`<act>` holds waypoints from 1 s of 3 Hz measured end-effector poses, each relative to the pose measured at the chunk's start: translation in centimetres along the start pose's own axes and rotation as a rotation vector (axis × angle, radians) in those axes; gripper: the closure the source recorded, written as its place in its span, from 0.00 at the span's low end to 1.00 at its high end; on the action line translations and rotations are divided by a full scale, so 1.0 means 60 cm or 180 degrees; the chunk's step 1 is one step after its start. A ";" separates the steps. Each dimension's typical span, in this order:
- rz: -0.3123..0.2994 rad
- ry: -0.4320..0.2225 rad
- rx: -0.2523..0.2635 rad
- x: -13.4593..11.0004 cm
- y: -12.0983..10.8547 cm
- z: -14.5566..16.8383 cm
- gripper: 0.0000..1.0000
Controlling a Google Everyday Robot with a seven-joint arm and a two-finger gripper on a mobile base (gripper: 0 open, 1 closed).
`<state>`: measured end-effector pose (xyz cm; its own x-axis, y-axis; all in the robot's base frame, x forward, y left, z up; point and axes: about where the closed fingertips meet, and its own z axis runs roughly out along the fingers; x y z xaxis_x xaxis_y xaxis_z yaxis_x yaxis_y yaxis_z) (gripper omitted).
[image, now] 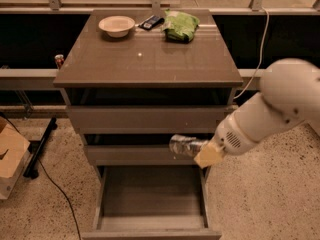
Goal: Place redbull can into bottom drawer
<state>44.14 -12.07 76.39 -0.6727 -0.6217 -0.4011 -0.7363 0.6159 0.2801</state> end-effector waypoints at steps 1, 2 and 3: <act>0.0313 0.0123 -0.0078 0.053 -0.004 0.113 1.00; 0.0510 0.0125 -0.0124 0.076 -0.026 0.186 1.00; 0.0742 0.0114 -0.0241 0.102 -0.064 0.283 1.00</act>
Offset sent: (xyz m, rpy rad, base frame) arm -0.0047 0.0199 -0.1777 0.0284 0.1728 -0.1748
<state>44.09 -10.04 58.06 -0.8261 -0.4847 -0.2873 -0.5635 0.7075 0.4266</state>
